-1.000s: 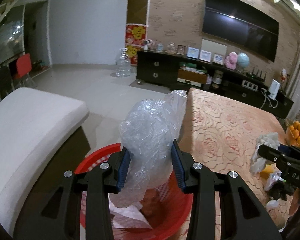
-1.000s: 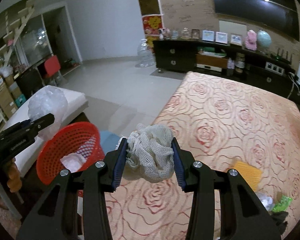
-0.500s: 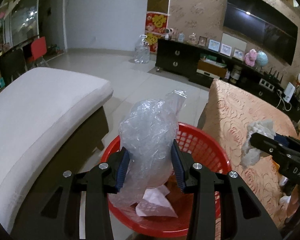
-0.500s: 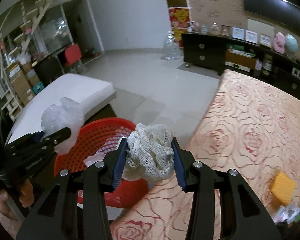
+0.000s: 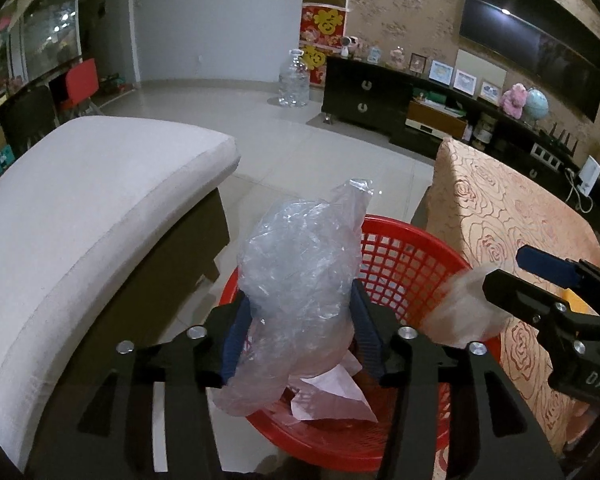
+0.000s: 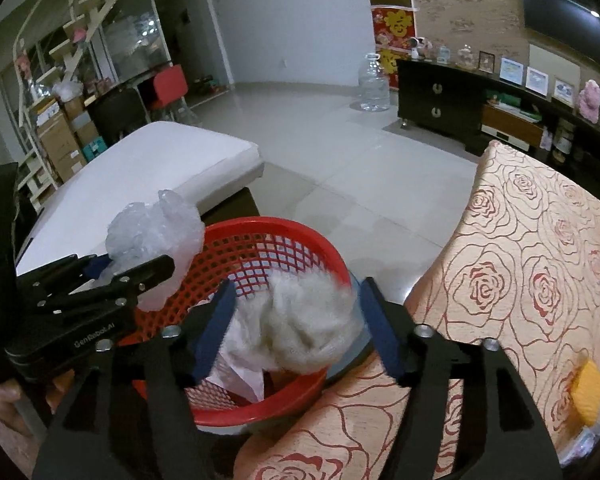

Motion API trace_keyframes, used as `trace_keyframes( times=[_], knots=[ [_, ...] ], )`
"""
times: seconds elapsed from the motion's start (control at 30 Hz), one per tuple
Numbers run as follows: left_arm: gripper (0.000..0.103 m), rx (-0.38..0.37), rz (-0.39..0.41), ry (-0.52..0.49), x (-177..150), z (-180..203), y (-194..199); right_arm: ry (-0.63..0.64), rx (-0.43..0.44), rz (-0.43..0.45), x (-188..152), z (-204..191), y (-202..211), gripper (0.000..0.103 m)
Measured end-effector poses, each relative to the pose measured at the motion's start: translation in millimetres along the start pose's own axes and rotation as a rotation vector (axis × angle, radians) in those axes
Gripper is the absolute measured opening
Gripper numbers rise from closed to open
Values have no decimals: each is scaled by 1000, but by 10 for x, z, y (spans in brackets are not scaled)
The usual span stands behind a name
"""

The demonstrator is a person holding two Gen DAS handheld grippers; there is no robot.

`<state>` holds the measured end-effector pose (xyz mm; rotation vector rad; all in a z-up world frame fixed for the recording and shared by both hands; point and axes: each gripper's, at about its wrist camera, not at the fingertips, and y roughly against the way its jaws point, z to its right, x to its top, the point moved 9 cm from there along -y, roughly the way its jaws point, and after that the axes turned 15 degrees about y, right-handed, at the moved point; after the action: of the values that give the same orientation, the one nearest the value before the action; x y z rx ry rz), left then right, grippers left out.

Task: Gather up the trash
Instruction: 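Open both tools to drop the bag and scrubber into the basket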

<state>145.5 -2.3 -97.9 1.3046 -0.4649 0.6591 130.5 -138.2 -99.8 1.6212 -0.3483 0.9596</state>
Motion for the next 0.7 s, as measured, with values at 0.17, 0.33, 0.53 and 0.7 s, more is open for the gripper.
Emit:
trace_keyframes(
  times=[0.17,0.33,0.53,0.7],
  knots=[
    [68,-9,13,8,5,-7,28,-10,-13,12,11,58,56,73],
    [72,-28,25,25,49,15,58,-28,-34,24,-4,162,145,73],
    [73,-51,42,28,64,78,118,-50,-81,34,-76,335,284,74],
    [73,-69,49,6,45,188,148,-78,-126,34,-223,491,406,77]
  ],
)
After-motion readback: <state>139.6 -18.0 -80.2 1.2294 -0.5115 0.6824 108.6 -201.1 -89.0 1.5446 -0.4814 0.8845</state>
